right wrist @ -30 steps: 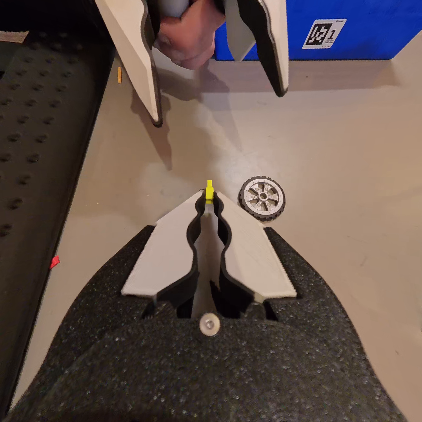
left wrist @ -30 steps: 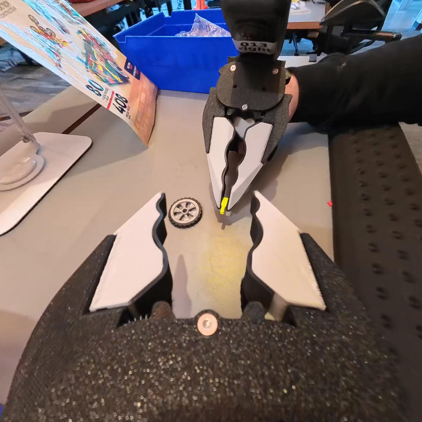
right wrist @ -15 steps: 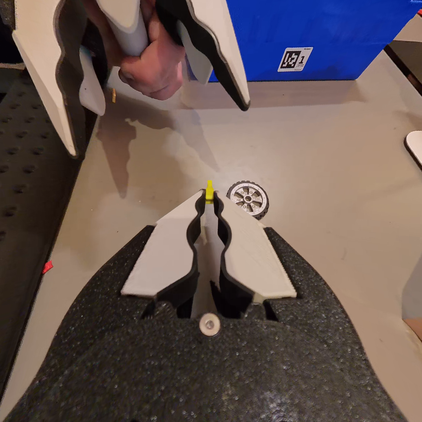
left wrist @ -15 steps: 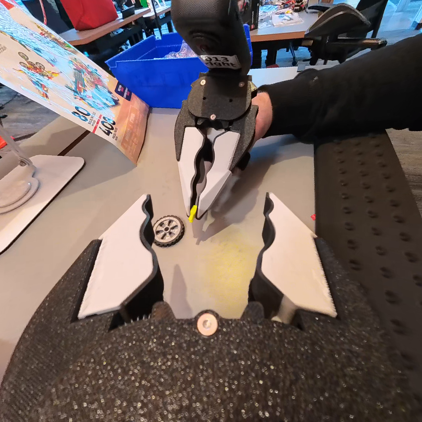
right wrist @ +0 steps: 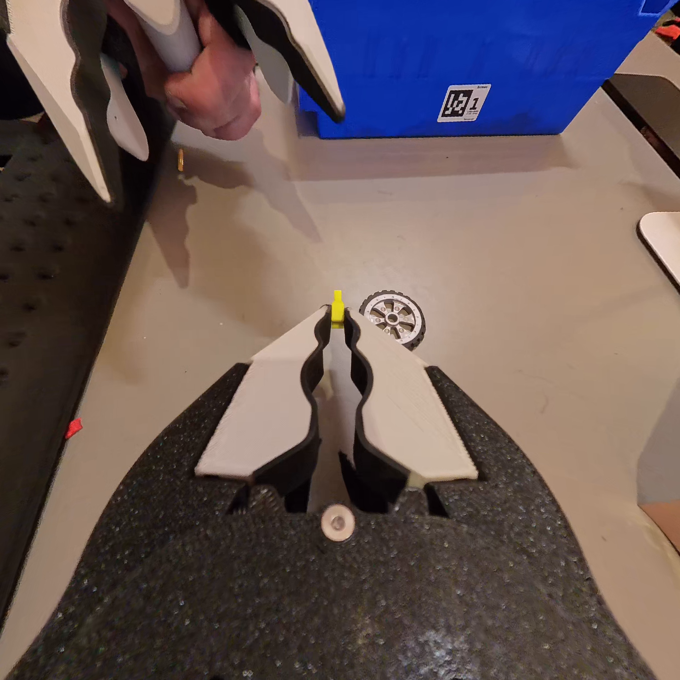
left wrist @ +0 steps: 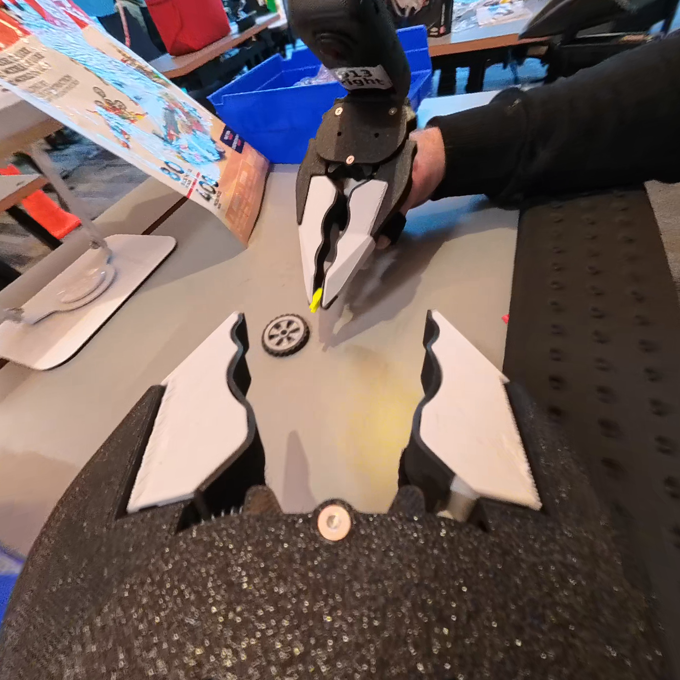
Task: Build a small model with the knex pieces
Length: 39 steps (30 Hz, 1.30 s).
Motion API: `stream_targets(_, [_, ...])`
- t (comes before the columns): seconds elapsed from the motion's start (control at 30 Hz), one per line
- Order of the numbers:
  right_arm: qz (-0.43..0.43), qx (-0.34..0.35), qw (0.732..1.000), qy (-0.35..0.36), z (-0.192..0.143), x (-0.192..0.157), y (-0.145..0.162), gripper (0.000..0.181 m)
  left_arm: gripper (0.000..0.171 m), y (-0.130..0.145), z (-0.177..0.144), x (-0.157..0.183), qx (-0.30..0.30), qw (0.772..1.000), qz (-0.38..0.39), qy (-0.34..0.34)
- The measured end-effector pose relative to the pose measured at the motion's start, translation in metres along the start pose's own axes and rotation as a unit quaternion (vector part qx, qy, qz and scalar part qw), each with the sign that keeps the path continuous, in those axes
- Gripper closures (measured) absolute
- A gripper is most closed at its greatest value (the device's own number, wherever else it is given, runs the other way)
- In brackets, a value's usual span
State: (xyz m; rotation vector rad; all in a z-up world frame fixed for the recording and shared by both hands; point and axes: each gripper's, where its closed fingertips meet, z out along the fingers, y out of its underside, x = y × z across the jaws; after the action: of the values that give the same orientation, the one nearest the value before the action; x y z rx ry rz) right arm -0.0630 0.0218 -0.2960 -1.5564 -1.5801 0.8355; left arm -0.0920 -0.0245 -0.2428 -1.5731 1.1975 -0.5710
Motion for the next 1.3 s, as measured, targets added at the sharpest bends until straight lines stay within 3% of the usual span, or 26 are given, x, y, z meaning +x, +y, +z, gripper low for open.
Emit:
stream_targets(0.23, [0.0, 0.002, 1.0, 0.009, -0.004, 0.004, 0.002, 0.175, 0.079, 0.03, -0.053, -0.011, -0.014, 0.993, 0.005, -0.117])
stream_targets(0.37, [-0.006, -0.001, 1.0, 0.02, -0.003, 0.006, 0.003, 0.175, 0.082, 0.035, -0.065, -0.012, -0.012, 0.989, 0.0, -0.146])
stream_targets(0.8, [-0.032, -0.025, 0.999, 0.024, 0.009, -0.003, 0.0, 0.175, 0.096, 0.039, -0.056, -0.005, -0.035, 0.988, 0.038, -0.146])
stream_targets(1.3, [-0.032, -0.041, 0.997, 0.06, 0.054, -0.039, -0.049, 0.175, 0.095, 0.039, -0.057, -0.012, -0.025, 0.99, 0.019, -0.14])
